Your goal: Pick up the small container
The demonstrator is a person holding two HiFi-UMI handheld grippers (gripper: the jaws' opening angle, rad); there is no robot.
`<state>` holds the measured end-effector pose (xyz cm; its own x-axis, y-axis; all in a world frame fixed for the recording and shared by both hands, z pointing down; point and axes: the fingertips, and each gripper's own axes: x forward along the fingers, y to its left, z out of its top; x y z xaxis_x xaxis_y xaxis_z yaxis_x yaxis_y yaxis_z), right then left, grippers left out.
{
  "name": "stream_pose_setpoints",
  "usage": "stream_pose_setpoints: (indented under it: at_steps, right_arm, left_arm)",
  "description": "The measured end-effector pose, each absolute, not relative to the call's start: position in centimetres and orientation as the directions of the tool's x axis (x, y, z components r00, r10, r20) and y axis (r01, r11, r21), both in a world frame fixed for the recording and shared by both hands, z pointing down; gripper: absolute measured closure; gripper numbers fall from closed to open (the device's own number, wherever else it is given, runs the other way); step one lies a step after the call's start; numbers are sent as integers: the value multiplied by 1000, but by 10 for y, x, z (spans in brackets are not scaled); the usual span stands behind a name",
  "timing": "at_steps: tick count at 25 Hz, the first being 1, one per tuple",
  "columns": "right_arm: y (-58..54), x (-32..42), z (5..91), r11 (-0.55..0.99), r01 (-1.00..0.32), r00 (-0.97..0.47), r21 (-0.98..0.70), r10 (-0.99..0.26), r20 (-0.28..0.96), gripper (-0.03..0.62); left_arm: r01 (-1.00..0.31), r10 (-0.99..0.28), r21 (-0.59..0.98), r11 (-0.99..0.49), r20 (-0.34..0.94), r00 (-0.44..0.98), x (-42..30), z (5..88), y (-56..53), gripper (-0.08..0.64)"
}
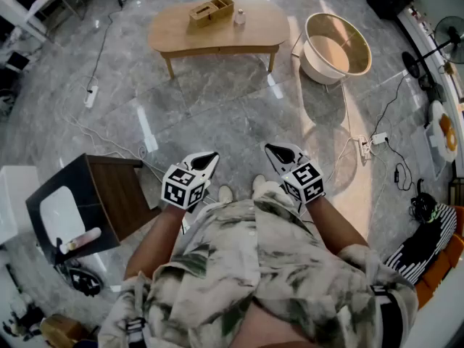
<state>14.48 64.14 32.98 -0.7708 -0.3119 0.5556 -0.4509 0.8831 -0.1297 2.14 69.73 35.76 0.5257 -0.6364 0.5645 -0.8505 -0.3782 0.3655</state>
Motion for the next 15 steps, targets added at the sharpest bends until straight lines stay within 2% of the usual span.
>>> stream_pose_setpoints:
  at_steps: [15]
  right_arm:
    - [587,189,326,892,-430,-793,-138,-301,529,572]
  left_arm:
    - [-852,-631,350,-389,572,523,73,355,622,537]
